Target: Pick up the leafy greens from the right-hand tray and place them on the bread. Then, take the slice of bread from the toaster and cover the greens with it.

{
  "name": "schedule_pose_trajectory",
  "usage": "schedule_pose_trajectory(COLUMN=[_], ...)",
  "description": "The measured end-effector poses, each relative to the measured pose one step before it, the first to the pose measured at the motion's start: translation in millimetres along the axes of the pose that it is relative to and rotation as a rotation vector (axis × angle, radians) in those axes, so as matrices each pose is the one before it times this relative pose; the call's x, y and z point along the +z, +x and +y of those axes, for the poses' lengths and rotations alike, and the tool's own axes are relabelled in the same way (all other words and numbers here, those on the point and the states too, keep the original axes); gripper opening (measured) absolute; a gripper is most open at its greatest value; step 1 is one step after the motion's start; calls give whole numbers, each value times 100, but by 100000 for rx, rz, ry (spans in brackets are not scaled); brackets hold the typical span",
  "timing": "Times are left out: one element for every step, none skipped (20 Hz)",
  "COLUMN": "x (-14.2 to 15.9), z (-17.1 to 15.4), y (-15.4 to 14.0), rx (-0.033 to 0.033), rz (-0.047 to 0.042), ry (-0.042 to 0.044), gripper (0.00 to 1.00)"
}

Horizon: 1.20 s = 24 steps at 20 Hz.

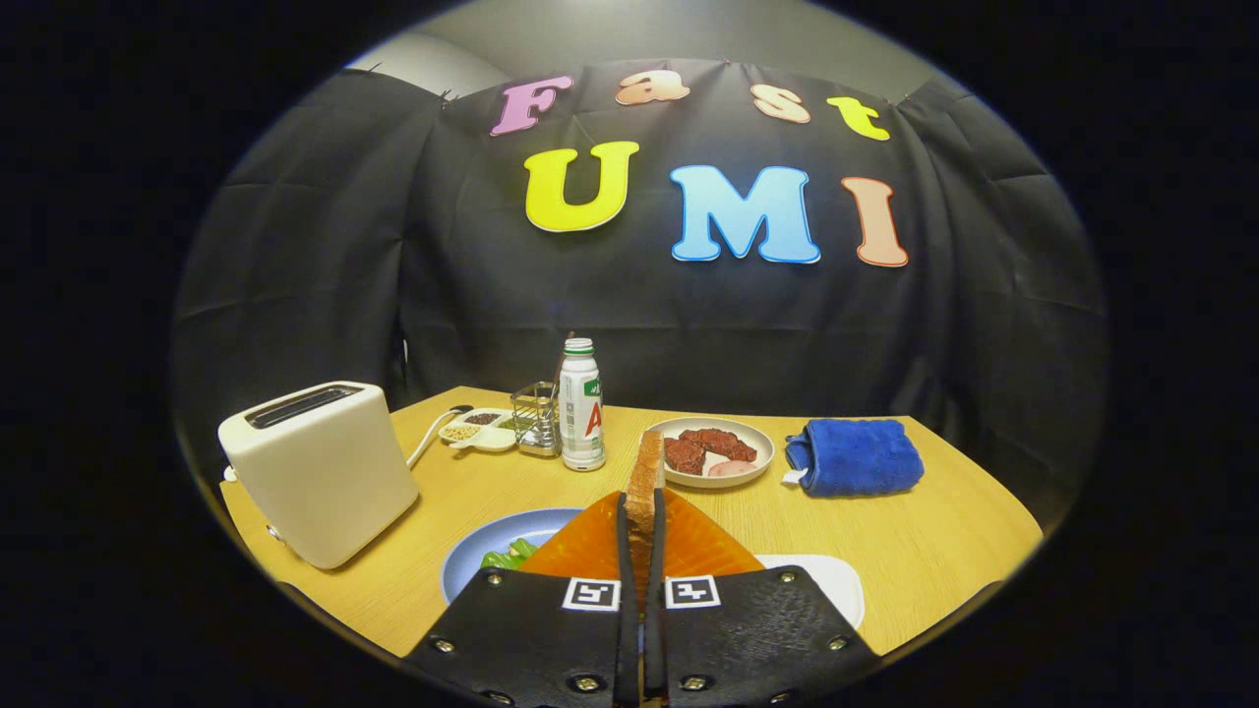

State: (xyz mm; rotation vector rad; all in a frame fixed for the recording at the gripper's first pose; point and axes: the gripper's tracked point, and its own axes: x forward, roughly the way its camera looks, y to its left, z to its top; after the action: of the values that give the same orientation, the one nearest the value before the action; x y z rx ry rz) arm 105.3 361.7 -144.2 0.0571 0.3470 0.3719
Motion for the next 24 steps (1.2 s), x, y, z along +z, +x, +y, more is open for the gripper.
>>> schedule_pose_trajectory(x=[-477,-376,-358,-361,-530,-350,47,41,-245,-272,-384,-397,-511,-456,-425,-316,-325,-294,-479,-343,-446,-172,-126,-140], z=[342,307,326,441,512,388,302,212,340,521,693,654,687,566,494,358,320,282,314,214,166,126,97,104], y=[64,60,83,-14,65,-49,-25,3,46,105,31,105,189,182,199,200,123,93,221,176,177,126,109,62], rx=[1252,775,963,1116,1257,1003,319,-1,423,1610,2270,2552,2560,2210,1747,1354,1190,1155,1545,1595,1637,1152,507,203], rz=[1129,810,784,943,1006,815,-326,-384,340,916,1292,1538,1630,1598,1429,976,909,669,1090,1139,1690,1000,170,394], ry=[-20,-276,-328,-89,-160,-649,-931,-1391,-1101,-187,385,456,524,295,82,-213,-370,45,525,1140,1200,731,495,73], gripper=[3,3,3,3,3,3,3,3,2,3,3,3,3,3,3,3,3,3,3,3,3,3,3,3])
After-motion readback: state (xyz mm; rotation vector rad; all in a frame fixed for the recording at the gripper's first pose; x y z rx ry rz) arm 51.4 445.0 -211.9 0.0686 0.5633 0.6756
